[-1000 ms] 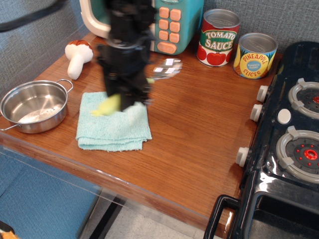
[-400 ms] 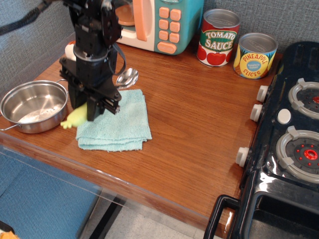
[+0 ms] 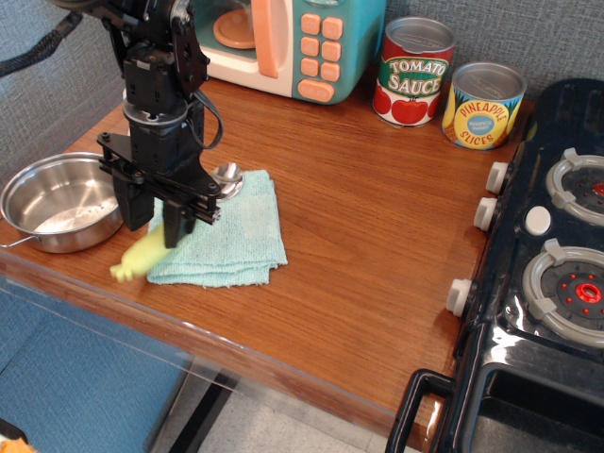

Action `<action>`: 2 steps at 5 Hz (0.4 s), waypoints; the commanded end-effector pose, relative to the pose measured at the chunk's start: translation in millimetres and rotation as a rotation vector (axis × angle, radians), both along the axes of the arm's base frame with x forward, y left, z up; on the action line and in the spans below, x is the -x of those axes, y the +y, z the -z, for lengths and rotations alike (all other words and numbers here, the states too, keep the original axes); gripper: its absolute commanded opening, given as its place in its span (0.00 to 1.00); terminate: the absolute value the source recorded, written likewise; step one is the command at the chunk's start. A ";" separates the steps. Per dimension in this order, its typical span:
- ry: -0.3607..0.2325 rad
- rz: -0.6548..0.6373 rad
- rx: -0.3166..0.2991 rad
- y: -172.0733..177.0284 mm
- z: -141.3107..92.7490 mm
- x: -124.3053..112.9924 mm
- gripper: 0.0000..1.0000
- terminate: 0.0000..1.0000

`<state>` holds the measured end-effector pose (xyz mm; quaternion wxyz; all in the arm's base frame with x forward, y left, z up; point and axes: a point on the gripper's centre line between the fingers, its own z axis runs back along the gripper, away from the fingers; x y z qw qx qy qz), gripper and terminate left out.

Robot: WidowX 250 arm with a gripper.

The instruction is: Put the spoon on top of the blue cloth.

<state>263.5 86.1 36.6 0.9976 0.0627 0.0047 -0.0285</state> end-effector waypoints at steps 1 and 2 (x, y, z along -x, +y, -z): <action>-0.091 0.133 0.021 3.0 -39.3 4.4 1.00 0.00; -0.124 0.165 0.021 3.8 -52.8 9.5 1.00 0.00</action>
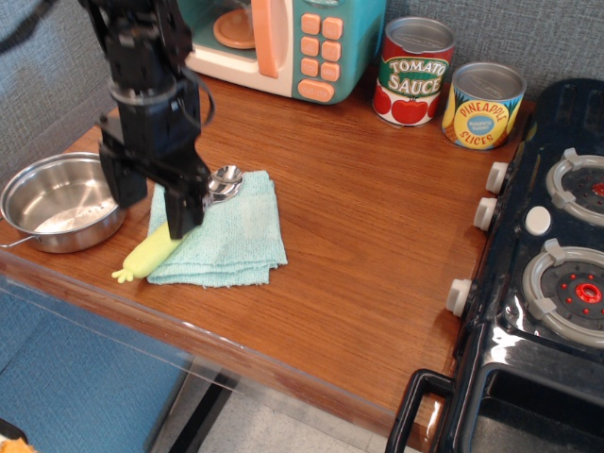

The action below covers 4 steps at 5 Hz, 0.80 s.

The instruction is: Put the spoon on top of the blue cloth.

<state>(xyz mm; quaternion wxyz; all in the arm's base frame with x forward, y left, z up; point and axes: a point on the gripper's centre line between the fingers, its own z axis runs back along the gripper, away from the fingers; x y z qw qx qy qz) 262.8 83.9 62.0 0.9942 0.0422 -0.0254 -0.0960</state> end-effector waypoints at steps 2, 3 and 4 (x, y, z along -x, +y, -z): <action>-0.071 0.036 -0.003 6.1 -27.5 9.7 1.00 0.00; -0.071 0.036 -0.003 6.1 -27.5 9.7 1.00 0.00; -0.071 0.036 -0.003 6.1 -27.5 9.7 1.00 1.00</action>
